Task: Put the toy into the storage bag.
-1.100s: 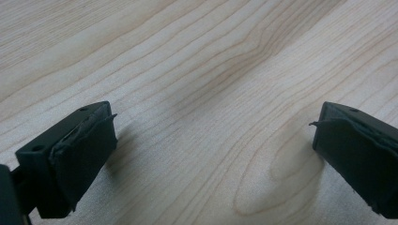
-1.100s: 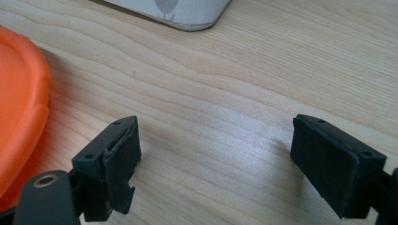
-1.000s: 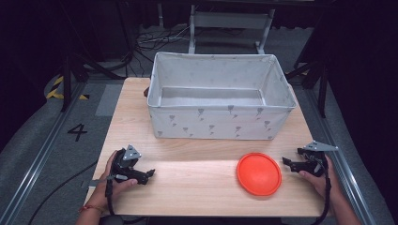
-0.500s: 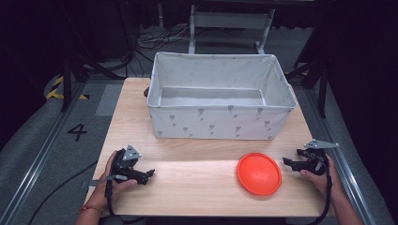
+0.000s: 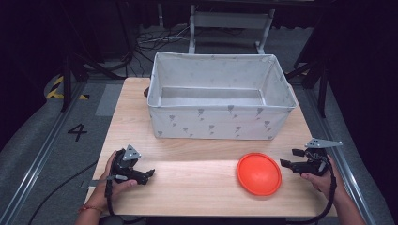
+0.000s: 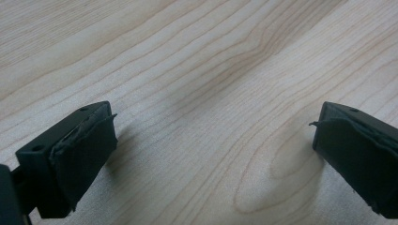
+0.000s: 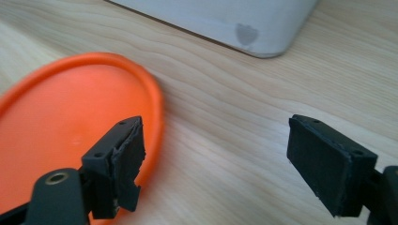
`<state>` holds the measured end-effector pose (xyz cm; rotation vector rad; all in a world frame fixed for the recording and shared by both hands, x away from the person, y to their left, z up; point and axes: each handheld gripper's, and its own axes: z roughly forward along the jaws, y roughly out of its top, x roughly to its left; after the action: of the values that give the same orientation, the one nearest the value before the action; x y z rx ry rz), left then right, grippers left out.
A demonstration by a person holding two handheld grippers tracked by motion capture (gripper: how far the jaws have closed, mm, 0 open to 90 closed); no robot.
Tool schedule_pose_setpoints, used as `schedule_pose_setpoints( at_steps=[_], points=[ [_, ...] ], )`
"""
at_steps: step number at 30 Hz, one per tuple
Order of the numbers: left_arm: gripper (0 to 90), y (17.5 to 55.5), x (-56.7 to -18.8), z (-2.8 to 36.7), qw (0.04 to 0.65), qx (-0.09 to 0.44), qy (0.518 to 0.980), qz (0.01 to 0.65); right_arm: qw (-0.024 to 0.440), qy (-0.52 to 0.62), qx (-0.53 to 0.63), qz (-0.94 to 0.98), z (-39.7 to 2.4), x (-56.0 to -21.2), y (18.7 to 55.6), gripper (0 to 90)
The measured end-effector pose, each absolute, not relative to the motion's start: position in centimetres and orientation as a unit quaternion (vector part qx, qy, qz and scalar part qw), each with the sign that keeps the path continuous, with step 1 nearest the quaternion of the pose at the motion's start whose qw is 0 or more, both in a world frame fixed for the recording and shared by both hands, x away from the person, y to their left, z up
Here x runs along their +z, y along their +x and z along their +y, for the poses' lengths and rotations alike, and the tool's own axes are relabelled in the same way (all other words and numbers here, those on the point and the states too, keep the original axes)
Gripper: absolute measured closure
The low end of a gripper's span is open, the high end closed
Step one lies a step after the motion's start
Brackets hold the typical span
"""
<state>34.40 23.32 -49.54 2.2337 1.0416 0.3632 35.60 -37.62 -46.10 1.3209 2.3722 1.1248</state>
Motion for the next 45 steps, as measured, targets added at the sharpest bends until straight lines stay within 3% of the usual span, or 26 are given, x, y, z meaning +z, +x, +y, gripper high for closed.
schedule_pose_setpoints(
  at_steps=[9, 23, 37, 39, 45],
  points=[
    [0.2, 34.4, -49.5, 23.3, 0.319, 0.138, 0.85, 0.396, 0.037, 0.41, 0.373, 0.831, -35.1, -46.1, 35.4, 18.8],
    [0.2, 34.4, -49.5, 23.3, 0.32, 0.138, 0.85, 0.396, 0.005, 0.381, 0.313, 0.87, -32.4, -47.2, 35.6, 18.4],
    [0.2, 34.4, -49.5, 23.3, 0.319, 0.138, 0.85, 0.396, 0.024, 0.374, 0.286, 0.882, -31.6, -47.5, 36.3, 20.8],
    [0.2, 34.4, -49.5, 23.3, 0.319, 0.138, 0.85, 0.396, 0.039, 0.371, 0.279, 0.885, -31.6, -47.3, 36.3, 39.7],
    [0.2, 34.4, -49.5, 23.3, 0.319, 0.138, 0.85, 0.396, 0.027, 0.393, 0.29, 0.872, -32.2, -47.2, 36.9, 55.1]
  ],
)
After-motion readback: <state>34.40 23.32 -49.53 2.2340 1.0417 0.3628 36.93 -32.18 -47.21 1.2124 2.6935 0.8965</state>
